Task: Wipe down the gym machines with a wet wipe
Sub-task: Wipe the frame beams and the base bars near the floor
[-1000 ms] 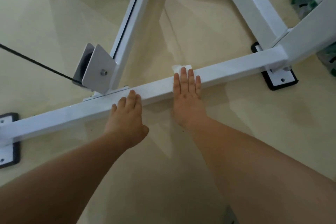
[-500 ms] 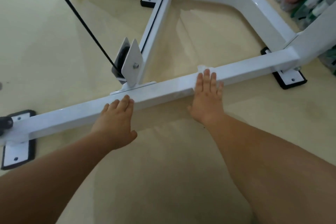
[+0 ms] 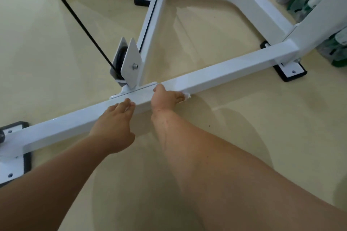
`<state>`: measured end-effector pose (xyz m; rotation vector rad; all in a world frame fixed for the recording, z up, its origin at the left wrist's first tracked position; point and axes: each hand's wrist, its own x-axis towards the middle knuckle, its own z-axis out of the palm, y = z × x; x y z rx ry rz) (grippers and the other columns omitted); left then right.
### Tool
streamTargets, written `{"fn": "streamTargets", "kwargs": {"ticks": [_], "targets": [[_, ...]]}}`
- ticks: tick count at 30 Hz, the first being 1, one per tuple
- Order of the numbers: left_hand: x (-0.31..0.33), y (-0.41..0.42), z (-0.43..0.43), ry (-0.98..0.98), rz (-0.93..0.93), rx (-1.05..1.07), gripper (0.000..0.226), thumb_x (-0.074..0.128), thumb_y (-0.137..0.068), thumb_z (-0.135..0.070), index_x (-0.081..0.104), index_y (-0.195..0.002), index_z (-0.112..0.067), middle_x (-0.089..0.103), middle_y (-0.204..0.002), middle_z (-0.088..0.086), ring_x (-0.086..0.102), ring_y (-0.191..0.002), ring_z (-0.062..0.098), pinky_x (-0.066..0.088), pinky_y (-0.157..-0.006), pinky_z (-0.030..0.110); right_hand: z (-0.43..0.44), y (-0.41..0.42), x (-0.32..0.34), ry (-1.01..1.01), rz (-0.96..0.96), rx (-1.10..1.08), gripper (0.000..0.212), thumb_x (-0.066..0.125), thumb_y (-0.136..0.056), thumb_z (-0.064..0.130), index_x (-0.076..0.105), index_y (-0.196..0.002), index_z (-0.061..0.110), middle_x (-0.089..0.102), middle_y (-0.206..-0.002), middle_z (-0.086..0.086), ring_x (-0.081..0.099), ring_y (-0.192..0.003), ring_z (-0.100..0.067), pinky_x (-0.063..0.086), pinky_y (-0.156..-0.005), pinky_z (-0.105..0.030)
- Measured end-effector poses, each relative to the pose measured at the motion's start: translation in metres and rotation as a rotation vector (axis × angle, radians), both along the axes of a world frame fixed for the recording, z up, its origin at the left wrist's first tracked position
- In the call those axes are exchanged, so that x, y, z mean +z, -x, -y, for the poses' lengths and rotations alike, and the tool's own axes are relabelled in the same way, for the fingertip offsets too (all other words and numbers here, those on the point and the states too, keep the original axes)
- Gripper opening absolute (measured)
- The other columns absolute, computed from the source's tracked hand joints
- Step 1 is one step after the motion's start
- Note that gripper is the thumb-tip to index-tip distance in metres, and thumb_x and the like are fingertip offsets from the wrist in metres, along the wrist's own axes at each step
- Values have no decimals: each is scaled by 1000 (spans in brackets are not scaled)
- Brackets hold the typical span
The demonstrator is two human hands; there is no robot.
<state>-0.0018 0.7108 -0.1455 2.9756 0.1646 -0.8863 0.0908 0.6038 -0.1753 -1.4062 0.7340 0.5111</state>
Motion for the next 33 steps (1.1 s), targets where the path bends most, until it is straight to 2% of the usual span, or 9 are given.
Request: {"fn": "streamTargets", "kwargs": {"ticks": [3, 6, 9, 12, 17, 23, 26, 30, 33], "targets": [[1, -2, -1, 19, 1, 37, 93, 60, -87, -33, 6, -162, -23, 1, -169, -4, 14, -152, 25, 22, -121, 37, 10, 5, -2, -96, 75, -237, 90, 58, -78, 18, 15, -156, 4, 28, -160, -14, 40, -139, -30, 33, -118, -44], [0, -5, 5, 0, 34, 68, 88, 61, -86, -31, 15, -160, -23, 12, -167, -3, 24, -147, 25, 28, -117, 37, 19, 4, -3, -125, 90, -309, 88, 53, -64, 24, 33, -147, 6, 48, -145, -14, 53, -123, -30, 41, -109, -45], [-2, -11, 19, -7, 135, 107, 85, 59, -84, -25, 20, -159, -18, 34, -155, 5, 39, -132, 31, 38, -108, 41, 12, 15, 9, -233, 89, -191, 109, 51, -65, 28, 3, -161, 14, 18, -166, -2, 29, -148, -24, 24, -123, -48], [-9, -20, 36, 25, 175, 56, 90, 57, -84, -20, 11, -160, -17, 20, -163, 6, 27, -141, 32, 32, -115, 43, 9, 14, 12, -273, 90, -182, 116, 53, -67, 33, -16, -160, 25, -1, -169, 7, 15, -154, -19, 17, -125, -45], [-23, -29, 53, 8, 48, 3, 97, 56, -87, -29, -6, -160, -22, -6, -168, 0, 6, -150, 35, 19, -123, 49, 59, -36, 5, -174, 100, -409, 99, 55, -76, 26, 5, -161, 21, 22, -162, 5, 38, -138, -19, 28, -117, -38], [-24, -38, 49, -68, 22, -76, 86, 37, -83, -49, 13, -160, -19, 15, -165, 7, 23, -143, 36, 32, -115, 51, 34, -2, 20, -308, 46, -294, 93, 54, -87, 18, -2, -159, 36, 35, -158, -7, 48, -132, -28, 40, -113, -41], [-23, -40, 60, -136, -10, -68, 86, 37, -80, -54, 21, -156, -17, 21, -157, 11, 30, -135, 41, 40, -107, 56, 29, 1, 18, -318, 57, -200, 103, 56, -90, 19, -20, -157, 40, 25, -161, 0, 42, -137, -26, 35, -117, -39], [-18, -36, 71, -90, -11, 31, 99, 61, -82, -37, 1, -158, -16, 0, -163, 5, 13, -144, 41, 29, -117, 57, 71, -45, 0, -100, 80, -241, 116, 57, -73, 33, -22, -158, 27, -1, -170, 5, 22, -152, -24, 24, -123, -46], [-18, -36, 66, -61, -10, 31, 101, 62, -82, -35, -2, -159, -16, -2, -165, 6, 11, -146, 40, 28, -118, 56, 86, -49, -2, -56, 127, -210, 105, 58, -89, 19, -20, -159, 19, -15, -169, 8, 9, -156, -18, 14, -127, -41]]}}
